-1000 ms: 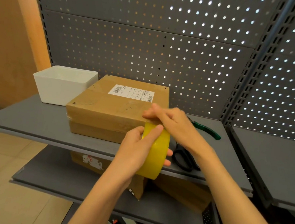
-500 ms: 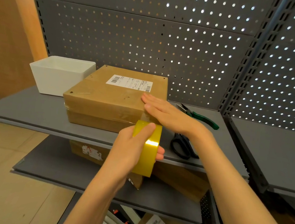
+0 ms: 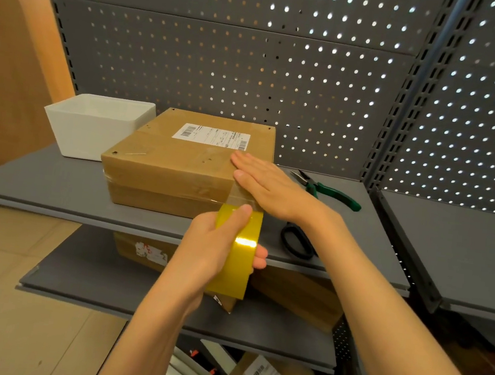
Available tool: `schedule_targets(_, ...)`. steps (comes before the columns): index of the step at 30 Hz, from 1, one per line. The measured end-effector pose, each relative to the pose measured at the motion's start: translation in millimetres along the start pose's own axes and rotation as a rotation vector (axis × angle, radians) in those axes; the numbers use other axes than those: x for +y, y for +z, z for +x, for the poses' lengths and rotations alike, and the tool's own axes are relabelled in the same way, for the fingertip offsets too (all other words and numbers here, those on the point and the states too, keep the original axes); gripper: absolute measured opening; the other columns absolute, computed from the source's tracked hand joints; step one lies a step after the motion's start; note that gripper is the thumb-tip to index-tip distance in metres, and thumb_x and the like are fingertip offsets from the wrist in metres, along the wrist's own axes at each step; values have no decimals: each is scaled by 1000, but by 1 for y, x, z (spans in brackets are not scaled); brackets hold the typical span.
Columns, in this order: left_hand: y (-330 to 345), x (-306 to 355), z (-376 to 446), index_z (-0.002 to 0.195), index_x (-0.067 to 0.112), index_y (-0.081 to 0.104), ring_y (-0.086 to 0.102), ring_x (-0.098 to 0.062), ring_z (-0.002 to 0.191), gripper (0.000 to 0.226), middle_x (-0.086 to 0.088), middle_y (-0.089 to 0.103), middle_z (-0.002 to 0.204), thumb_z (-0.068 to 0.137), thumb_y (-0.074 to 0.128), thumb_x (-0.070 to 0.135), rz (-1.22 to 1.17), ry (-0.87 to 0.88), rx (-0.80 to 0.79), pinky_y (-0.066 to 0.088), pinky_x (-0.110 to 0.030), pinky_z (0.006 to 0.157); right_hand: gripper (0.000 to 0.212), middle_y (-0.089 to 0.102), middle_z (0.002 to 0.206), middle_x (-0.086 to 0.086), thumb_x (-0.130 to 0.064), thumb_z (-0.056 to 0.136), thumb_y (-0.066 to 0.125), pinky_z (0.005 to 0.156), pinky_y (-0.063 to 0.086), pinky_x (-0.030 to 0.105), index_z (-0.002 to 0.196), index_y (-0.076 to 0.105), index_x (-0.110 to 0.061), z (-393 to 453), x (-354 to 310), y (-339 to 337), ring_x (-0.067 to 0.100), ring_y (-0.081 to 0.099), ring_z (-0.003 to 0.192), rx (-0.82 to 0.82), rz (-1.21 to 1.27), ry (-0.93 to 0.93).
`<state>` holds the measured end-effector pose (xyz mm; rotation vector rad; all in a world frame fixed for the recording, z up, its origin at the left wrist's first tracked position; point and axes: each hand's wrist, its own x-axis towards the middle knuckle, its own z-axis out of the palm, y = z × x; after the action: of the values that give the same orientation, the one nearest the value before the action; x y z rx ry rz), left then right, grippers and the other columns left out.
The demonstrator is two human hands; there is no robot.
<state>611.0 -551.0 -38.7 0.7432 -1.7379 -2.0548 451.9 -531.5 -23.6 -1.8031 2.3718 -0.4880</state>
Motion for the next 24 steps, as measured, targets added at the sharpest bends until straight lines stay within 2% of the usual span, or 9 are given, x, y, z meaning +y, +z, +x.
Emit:
schedule_targets(6, -3, -6, -2, 98, 14, 58, 67, -22, 52, 28, -9, 68, 59, 91, 49, 40, -83, -6, -36, 55, -35, 59, 48, 11, 157, 1, -27, 103, 24, 107, 1, 12, 148, 17, -11, 0, -1, 2, 9, 7, 144, 24, 34, 0)
schedule_targets(10, -3, -11, -10, 97, 12, 61, 66, -16, 50, 23, -7, 68, 57, 92, 51, 32, -55, 84, 2, 56, -28, 55, 48, 12, 157, 2, -26, 103, 25, 106, 2, 12, 148, 18, -10, -1, -2, 2, 10, 8, 144, 36, 24, -4)
schedule_targets(17, 0, -14, -10, 95, 6, 61, 64, -12, 46, 30, -4, 67, 53, 93, 51, 35, -17, 29, 45, 53, -23, 50, 48, 13, 157, 3, -27, 103, 25, 108, 3, 14, 148, 18, -10, -1, -2, 3, 11, 10, 144, 40, -3, -4)
schedule_targets(24, 0, -13, -13, 102, 11, 59, 66, -14, 50, 31, -5, 69, 58, 92, 49, 38, -43, 30, 11, 56, -28, 56, 48, 13, 157, 2, -27, 103, 25, 109, 4, 15, 148, 19, -10, 1, -1, 6, 10, 9, 144, 67, 42, 7)
